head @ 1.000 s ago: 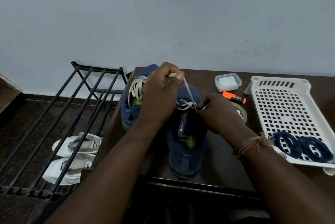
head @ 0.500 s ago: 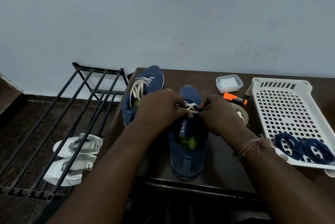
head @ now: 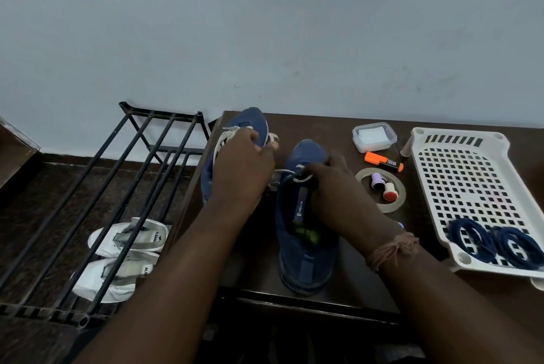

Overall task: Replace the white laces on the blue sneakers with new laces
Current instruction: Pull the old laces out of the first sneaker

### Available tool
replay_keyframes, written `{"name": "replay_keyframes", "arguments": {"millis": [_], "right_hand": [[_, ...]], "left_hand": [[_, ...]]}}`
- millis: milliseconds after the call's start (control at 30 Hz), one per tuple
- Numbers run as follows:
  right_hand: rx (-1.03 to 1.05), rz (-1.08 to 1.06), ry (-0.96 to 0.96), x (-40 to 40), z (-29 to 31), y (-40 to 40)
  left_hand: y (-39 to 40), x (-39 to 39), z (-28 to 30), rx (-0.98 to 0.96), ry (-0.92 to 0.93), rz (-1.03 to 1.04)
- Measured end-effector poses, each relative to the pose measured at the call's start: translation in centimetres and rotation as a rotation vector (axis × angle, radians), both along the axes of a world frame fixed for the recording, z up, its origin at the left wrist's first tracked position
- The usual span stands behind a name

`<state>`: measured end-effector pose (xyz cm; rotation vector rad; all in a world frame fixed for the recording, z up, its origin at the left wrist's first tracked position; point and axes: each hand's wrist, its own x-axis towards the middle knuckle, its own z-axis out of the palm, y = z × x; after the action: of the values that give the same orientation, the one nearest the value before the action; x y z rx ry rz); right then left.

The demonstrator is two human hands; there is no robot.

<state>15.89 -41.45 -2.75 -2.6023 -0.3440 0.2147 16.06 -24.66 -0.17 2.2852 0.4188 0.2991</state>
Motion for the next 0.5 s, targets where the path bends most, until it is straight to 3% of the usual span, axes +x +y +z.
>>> {"name": "replay_keyframes", "arguments": {"millis": [133, 267, 400, 500], "right_hand": [[-0.058, 0.022, -0.073, -0.1, -1.1, 0.8], [0.085, -0.156, -0.215, 0.4, -0.4, 0.3], [0.101, -0.396, -0.36, 1.1, 0.7, -1.2], [0.045, -0.351, -0.331, 0.8, 0.3, -0.7]], "left_hand": [[-1.4, -0.3, -1.4, 0.157, 0.162, -0.146], [-0.8, -0.2, -1.3, 0.093, 0.225, -0.175], [-0.1, -0.1, -1.4, 0.053, 0.25, -0.163], [-0.2, -0.2, -1.4, 0.036, 0.231, -0.162]]}}
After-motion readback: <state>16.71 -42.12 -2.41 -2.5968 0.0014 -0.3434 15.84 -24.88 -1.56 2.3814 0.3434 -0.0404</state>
